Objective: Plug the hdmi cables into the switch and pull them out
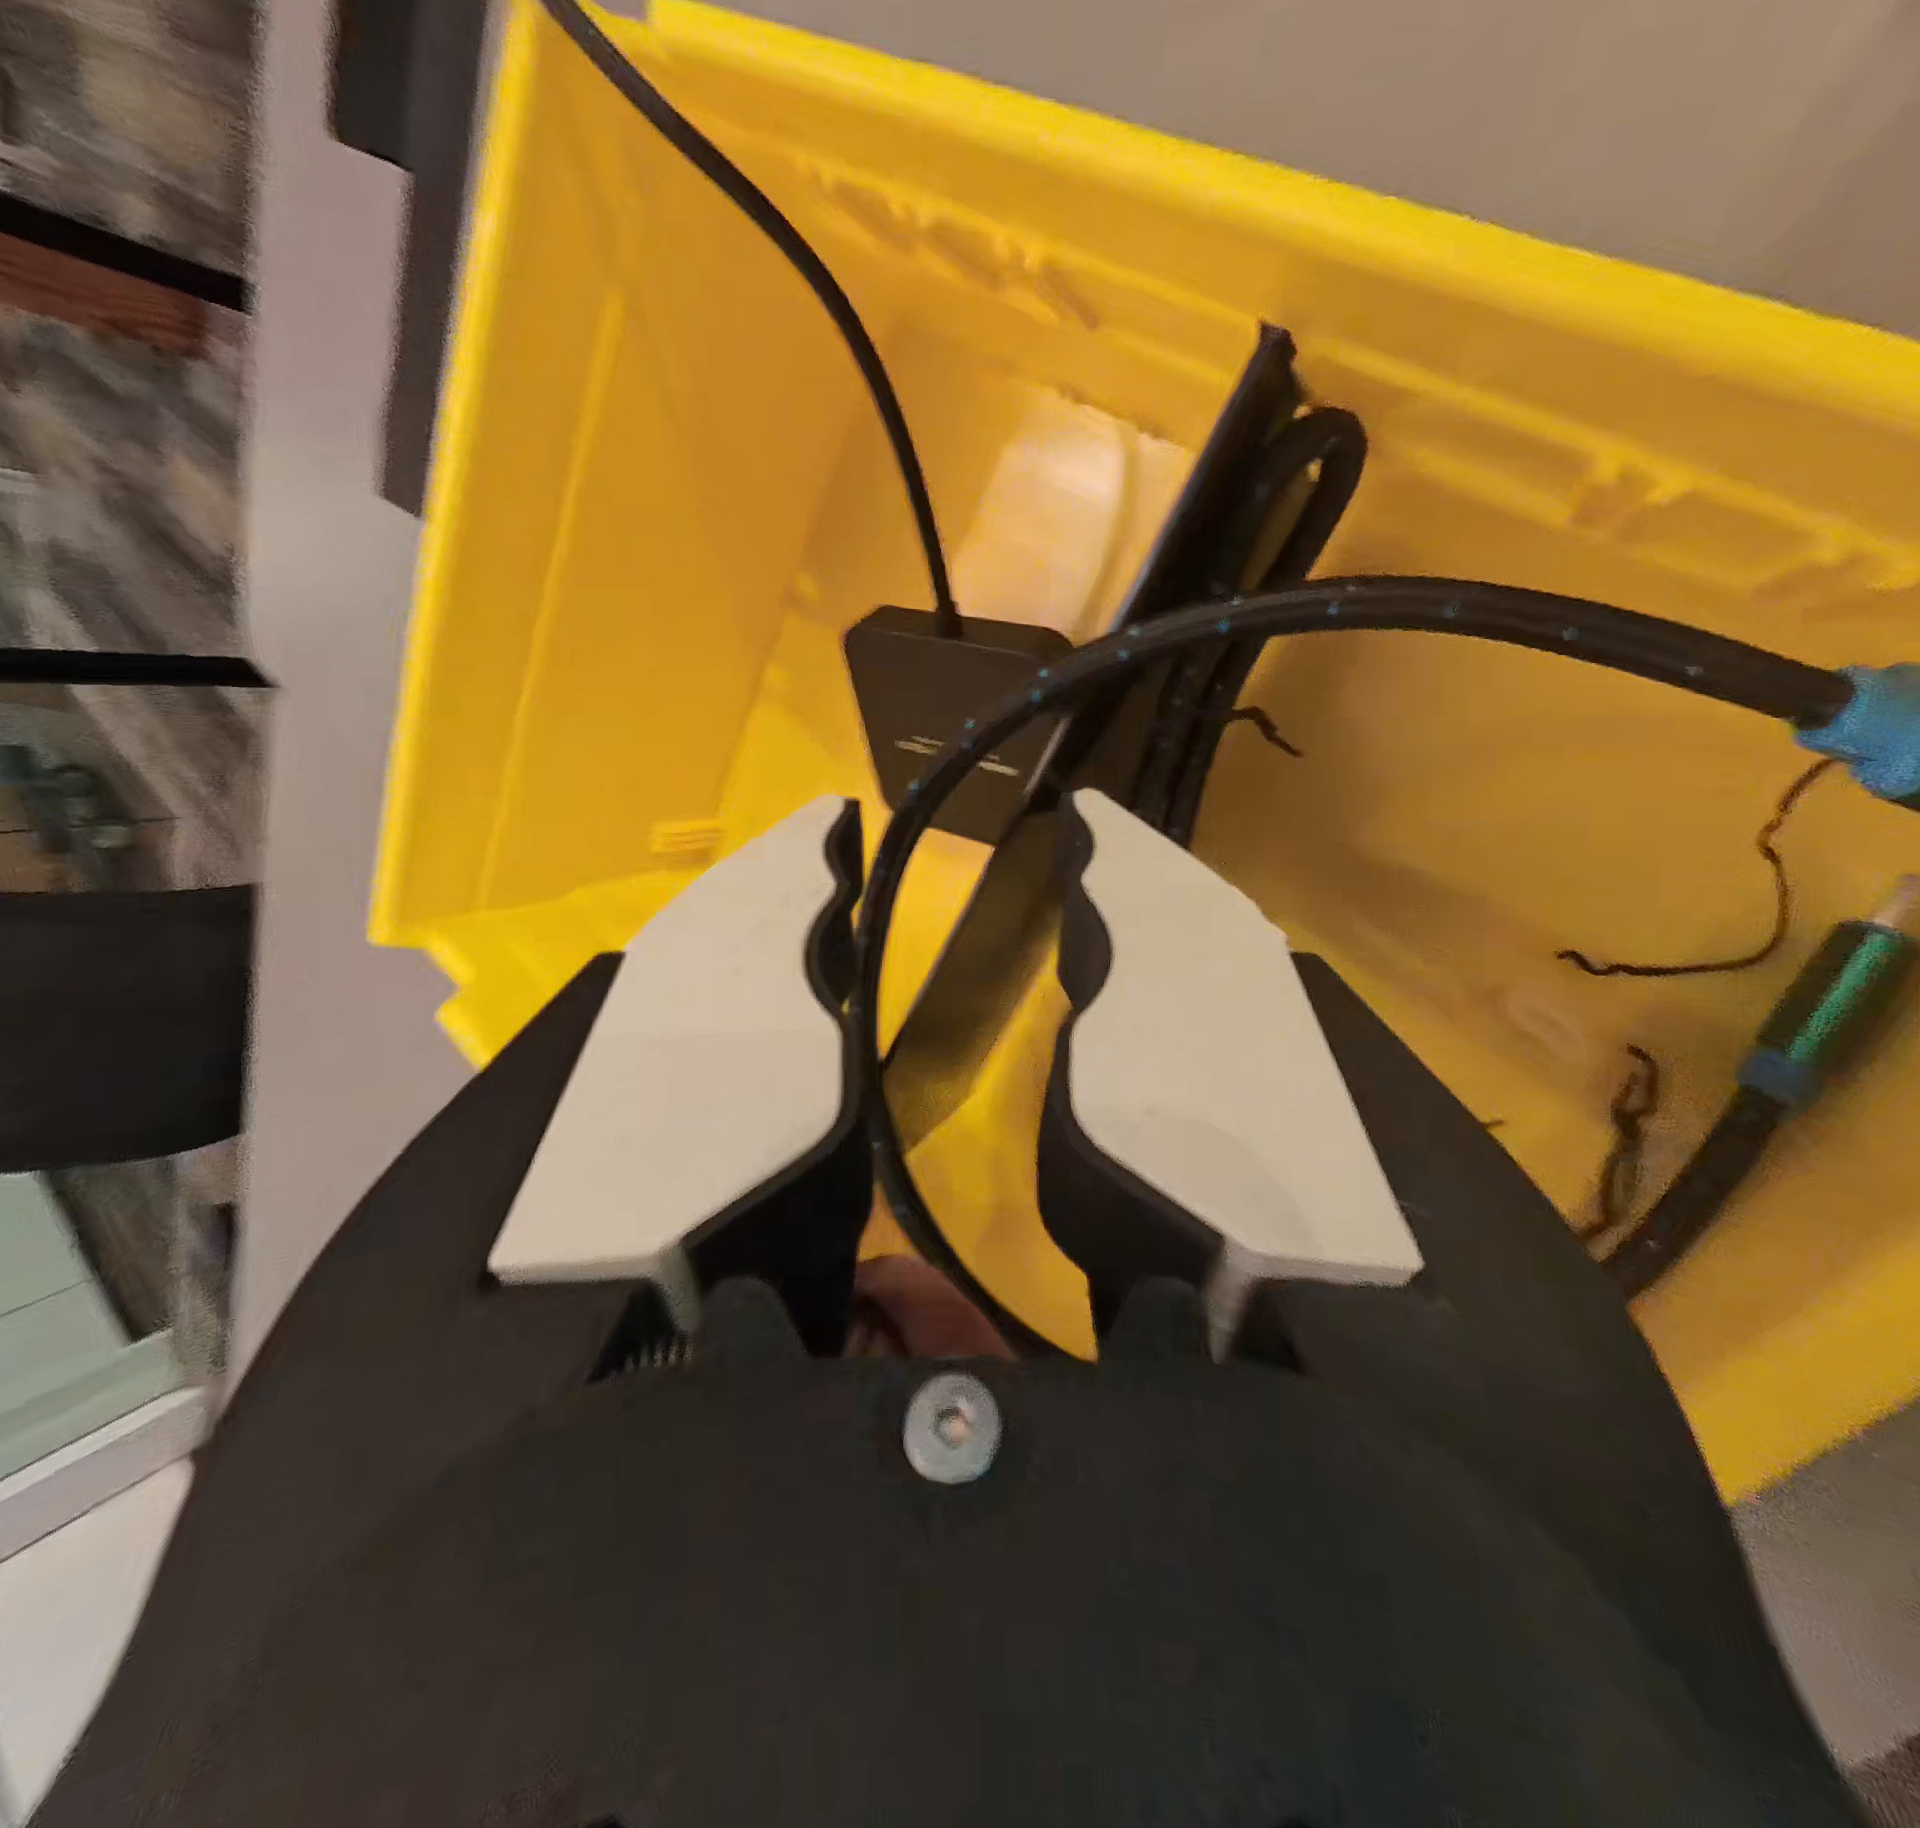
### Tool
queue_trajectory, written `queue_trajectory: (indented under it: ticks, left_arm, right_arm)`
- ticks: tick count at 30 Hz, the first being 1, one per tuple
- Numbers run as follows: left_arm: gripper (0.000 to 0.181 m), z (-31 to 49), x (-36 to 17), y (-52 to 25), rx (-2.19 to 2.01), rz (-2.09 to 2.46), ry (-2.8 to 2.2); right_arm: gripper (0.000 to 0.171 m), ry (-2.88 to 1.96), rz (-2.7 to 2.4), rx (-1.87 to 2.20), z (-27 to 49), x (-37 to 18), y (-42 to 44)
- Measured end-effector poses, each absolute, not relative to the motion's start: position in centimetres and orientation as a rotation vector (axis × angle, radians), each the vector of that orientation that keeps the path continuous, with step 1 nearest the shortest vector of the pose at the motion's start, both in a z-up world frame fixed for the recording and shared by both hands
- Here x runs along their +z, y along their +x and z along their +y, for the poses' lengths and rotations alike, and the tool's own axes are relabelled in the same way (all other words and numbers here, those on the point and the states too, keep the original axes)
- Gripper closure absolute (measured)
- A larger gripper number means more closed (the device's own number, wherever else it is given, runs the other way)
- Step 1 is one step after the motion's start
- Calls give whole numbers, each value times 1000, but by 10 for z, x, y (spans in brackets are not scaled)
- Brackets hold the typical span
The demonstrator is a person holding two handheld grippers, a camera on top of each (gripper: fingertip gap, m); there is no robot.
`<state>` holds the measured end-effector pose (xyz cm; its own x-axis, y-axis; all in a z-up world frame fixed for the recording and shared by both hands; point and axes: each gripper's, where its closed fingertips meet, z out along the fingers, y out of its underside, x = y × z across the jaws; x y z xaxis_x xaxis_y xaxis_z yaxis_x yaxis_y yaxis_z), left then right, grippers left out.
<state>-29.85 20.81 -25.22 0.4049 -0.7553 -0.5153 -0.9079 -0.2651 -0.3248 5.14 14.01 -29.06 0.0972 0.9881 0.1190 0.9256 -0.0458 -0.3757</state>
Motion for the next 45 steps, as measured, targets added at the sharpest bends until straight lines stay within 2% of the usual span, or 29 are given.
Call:
queue_trajectory:
  ticks: [4, 9, 19, 34, 40, 45]
  left_arm:
    - [165, 202, -253, -295, 192, 1387, -2172]
    - [170, 201, -234, -300, 211, 1295, -2129]
    - [174, 179, -163, -324, 361, 1089, -2018]
    - [176, 153, -86, -339, 471, 851, -1816]
    - [175, 138, -44, -308, 490, 803, -1685]
    - [176, 135, -24, -248, 435, 822, -1560]
  right_arm:
    - [118, -2011, -1864, 303, 135, -289, 48]
    - [120, -1997, -1828, 348, 134, -282, 48]
    - [122, -1936, -1781, 367, 135, -265, 44]
    - [121, -1869, -1681, 434, 134, -238, 38]
    - [120, -1809, -1582, 547, 132, -211, 31]
    - [115, -1704, -1439, 780, 120, -174, 15]
